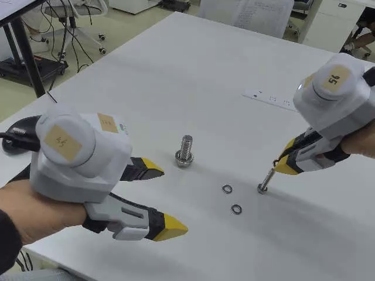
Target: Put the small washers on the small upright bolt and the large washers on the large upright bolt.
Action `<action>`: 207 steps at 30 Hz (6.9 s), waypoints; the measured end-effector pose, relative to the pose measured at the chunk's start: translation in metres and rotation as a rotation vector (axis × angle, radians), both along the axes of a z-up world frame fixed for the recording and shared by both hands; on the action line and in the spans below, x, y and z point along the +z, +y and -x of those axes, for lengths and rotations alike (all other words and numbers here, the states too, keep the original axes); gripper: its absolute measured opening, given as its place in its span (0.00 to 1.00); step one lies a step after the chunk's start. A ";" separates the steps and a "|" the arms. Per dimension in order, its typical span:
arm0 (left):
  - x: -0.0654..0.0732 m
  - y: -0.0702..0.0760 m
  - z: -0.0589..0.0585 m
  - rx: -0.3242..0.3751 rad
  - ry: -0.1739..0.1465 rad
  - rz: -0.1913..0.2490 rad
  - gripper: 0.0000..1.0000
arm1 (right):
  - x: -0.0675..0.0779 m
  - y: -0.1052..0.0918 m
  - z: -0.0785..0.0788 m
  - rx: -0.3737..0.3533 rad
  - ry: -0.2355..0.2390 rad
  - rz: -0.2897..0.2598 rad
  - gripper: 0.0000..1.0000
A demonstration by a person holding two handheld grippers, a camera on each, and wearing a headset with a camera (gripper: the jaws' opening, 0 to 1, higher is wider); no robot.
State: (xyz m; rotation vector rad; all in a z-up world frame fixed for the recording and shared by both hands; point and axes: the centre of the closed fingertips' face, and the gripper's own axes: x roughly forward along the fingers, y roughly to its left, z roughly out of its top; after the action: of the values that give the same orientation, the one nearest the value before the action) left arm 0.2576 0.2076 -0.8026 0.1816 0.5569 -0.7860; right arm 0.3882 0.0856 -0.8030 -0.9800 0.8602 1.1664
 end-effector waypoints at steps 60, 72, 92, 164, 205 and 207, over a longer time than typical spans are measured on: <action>0.028 -0.004 -0.017 -0.109 -0.099 0.069 0.63 | -0.034 0.001 -0.005 0.008 0.089 0.045 0.13; 0.027 -0.007 -0.028 -0.090 -0.103 0.119 0.63 | -0.048 0.003 -0.005 0.007 0.105 0.056 0.13; 0.024 -0.009 -0.028 -0.070 -0.092 0.156 0.63 | -0.067 0.002 -0.003 0.001 0.127 0.075 0.13; 0.028 -0.012 -0.016 -0.089 -0.112 0.164 0.63 | -0.050 0.017 0.063 0.015 0.140 0.007 0.20; 0.030 -0.009 -0.006 -0.077 -0.115 0.185 0.61 | -0.075 0.040 0.069 0.102 0.153 0.058 0.17; 0.030 -0.009 -0.006 -0.077 -0.115 0.186 0.61 | -0.075 0.040 0.069 0.111 0.152 0.055 0.17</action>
State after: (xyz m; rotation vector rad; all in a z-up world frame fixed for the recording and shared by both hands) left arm 0.2633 0.1988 -0.7724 0.0765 0.3679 -0.8914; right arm 0.3196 0.1253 -0.8781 -1.0040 0.9724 1.3314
